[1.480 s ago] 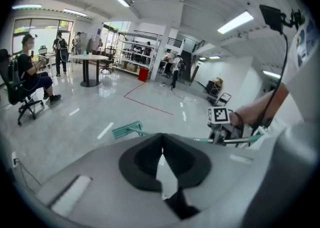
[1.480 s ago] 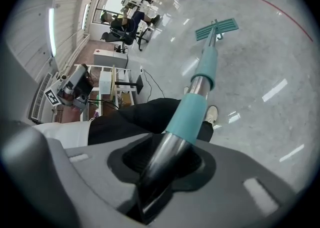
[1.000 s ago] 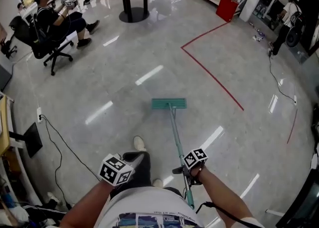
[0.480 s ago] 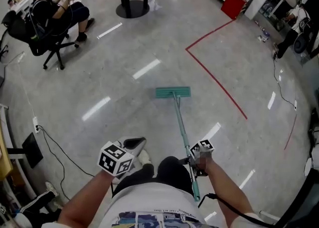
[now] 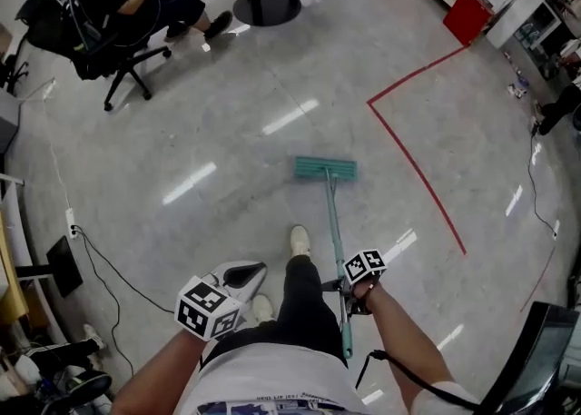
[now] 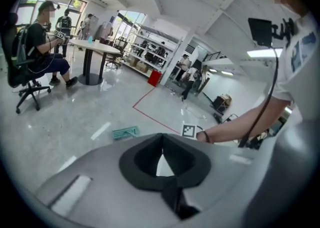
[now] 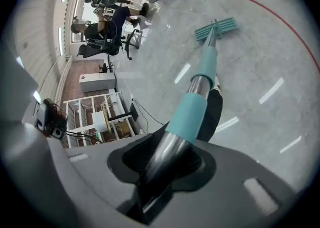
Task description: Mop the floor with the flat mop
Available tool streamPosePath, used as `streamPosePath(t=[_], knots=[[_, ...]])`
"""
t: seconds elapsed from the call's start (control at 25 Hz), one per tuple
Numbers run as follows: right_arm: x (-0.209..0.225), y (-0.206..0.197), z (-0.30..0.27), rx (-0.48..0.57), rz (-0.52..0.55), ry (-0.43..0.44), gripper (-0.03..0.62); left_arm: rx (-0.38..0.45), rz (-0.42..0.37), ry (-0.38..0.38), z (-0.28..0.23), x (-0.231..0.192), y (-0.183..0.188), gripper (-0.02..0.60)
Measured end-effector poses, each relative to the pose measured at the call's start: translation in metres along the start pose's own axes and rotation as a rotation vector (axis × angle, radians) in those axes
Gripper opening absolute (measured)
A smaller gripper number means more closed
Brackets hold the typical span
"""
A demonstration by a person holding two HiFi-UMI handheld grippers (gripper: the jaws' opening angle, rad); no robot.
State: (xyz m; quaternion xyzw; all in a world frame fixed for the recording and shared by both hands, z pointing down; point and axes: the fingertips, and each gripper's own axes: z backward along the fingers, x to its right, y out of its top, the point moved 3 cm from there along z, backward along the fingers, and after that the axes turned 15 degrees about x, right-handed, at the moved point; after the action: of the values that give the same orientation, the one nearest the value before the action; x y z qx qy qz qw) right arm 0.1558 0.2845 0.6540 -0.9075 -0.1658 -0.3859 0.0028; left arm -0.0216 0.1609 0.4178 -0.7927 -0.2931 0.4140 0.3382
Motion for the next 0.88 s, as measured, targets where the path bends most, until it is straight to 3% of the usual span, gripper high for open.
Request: streamPosePath(t=[0.2, 0.52, 0.76, 0.88], knots=[[0.024, 0.06, 0.002, -0.091, 0.015, -0.02, 0.116, -0.034, 0.045, 0.03, -0.057, -0.011, 0.04, 0.005], [0.026, 0.055, 0.012, -0.122, 0.008, -0.015, 0.103, -0.066, 0.08, 0.04, -0.105, -0.041, 0.065, 0.005], [0.056, 0.107, 0.05, -0.131, 0.026, -0.023, 0.1, -0.095, 0.054, 0.0, -0.186, -0.023, 0.109, 0.005], [0.059, 0.119, 0.048, -0.132, 0.039, -0.038, 0.1, -0.111, 0.047, -0.004, -0.191, -0.025, 0.111, 0.005]])
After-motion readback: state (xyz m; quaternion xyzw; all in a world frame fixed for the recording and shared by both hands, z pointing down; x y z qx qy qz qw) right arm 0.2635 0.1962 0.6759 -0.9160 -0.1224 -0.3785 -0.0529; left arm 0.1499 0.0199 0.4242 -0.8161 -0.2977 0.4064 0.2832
